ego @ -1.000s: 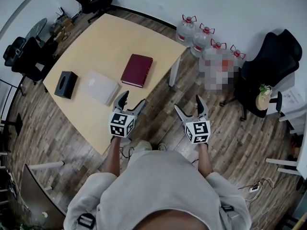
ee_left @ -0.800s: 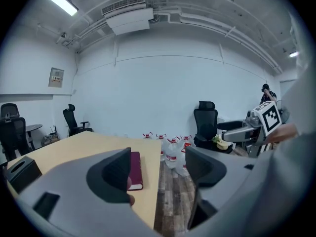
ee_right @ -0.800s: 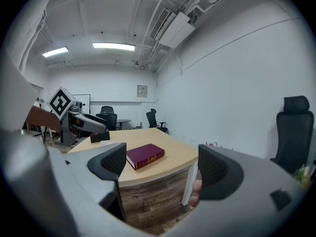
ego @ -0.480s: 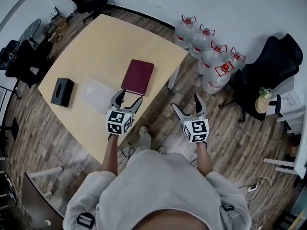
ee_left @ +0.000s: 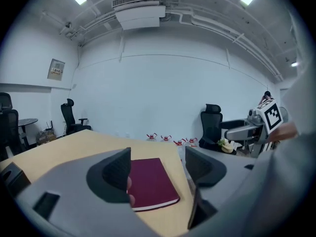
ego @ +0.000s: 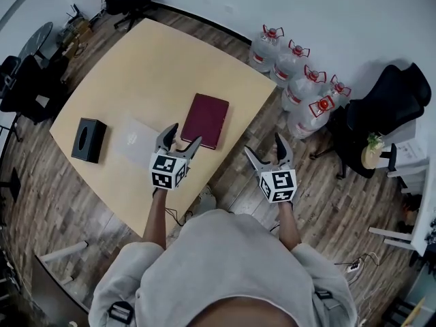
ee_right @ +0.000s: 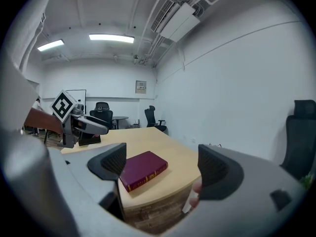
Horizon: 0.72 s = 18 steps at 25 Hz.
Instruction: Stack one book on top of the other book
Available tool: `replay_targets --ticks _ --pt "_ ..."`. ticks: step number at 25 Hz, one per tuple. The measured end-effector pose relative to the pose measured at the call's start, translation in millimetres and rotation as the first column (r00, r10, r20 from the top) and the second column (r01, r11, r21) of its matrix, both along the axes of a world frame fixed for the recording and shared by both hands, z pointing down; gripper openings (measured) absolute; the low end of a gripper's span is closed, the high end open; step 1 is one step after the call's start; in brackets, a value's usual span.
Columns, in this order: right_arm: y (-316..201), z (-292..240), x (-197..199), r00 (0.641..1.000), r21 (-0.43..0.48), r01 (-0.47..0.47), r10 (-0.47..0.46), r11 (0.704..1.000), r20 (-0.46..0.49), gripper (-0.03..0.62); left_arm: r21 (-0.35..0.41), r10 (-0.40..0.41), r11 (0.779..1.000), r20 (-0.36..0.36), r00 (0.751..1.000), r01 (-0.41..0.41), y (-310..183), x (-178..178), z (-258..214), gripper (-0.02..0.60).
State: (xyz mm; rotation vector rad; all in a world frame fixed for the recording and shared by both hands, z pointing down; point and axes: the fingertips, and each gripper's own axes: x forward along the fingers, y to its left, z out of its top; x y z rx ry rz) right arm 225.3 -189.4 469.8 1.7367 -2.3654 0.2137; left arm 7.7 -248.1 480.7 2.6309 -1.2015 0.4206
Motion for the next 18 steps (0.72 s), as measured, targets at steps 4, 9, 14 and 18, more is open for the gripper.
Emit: replay_targets --ticks 4,9,14,18 --pt "-18.3 -1.4 -10.9 1.0 -0.01 -0.014 0.014 1.0 -0.008 0.445 -0.017 0.008 1.0 -0.021 1.0 -0.009 -17.7 -8.0 4.7 0.347" --pt "-35.6 4.1 -31.7 1.0 -0.035 -0.017 0.017 0.999 -0.025 0.445 -0.042 0.015 0.999 -0.059 0.998 -0.017 -35.1 -19.5 14.3 0.347" --pt "-48.4 12.3 -47.8 1.0 -0.068 -0.019 0.017 0.998 -0.026 0.445 -0.084 0.024 0.996 -0.08 0.997 -0.031 -47.7 -23.7 32.4 0.347" --pt "-54.8 24.9 -56.6 1.0 -0.101 -0.004 0.002 0.995 -0.02 0.445 -0.12 0.025 0.992 -0.082 0.996 -0.034 -55.7 -23.8 48.0 0.347"
